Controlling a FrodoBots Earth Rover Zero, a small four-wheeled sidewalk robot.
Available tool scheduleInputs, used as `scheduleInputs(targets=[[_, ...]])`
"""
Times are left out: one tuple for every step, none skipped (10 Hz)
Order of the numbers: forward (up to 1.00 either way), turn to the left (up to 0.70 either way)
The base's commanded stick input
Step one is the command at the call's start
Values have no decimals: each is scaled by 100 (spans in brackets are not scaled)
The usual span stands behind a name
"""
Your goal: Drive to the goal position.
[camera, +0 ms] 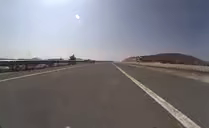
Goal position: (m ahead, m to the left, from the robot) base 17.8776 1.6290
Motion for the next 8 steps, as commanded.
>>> scheduleInputs(targets=[[100, 0], [100, 0], [100, 0], [100, 0], [100, 0], [100, 0], [100, 0], [100, 0]])
